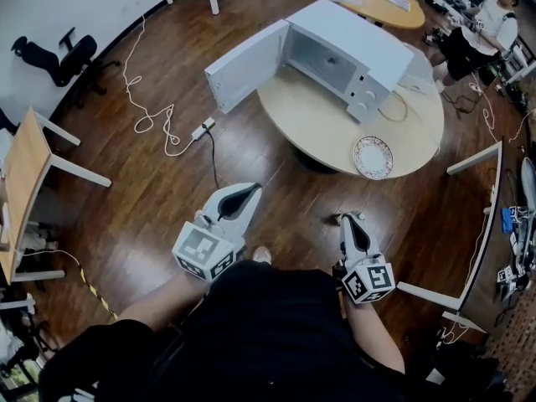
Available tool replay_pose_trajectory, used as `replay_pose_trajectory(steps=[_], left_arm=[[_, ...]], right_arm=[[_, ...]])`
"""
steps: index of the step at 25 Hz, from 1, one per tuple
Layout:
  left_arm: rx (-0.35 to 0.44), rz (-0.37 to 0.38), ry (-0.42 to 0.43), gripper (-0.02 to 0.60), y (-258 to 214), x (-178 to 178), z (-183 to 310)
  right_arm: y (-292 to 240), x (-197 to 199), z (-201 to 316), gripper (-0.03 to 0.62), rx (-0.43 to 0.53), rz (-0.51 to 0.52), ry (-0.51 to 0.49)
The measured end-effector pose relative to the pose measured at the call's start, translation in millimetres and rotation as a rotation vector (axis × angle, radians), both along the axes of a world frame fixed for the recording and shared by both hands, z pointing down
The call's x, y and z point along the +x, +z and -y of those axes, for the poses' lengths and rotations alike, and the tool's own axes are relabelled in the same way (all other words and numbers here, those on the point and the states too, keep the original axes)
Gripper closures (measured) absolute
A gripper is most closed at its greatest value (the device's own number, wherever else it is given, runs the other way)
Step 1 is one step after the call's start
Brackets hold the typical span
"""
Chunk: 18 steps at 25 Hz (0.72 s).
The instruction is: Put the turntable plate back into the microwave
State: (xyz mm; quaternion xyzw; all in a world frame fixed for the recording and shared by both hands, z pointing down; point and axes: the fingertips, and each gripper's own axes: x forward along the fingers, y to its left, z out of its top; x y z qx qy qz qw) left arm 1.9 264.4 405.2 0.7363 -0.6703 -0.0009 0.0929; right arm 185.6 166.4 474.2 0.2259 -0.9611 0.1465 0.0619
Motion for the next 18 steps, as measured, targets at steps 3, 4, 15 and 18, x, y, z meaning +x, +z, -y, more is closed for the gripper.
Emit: replay_pose_trajectory(steps=[3, 4, 15, 18], left_arm=[[0.005, 0.005, 0.023, 0.575, 3.4, -10.3, 3.0], [0.007, 0.002, 0.027, 0.575, 3.5, -13.2, 4.5], [0.019, -0.007, 0.036, 0.575, 2.4, -29.2, 4.0], [0.017, -0.014, 0.018, 0.575, 4.5, -34.1, 2.0]], right_arm=[[-2.9, -9.5, -5.3, 0.592, -0.005, 0.021, -0.003], [-3.6, -11.0, -6.8, 0.592, -0.007, 0.024, -0.005], [-4.6, -25.0, -1.5, 0.592, -0.005, 0.014, 0.018], [1.3, -33.1, -0.2, 0.592, -0.018, -0.011, -0.003]])
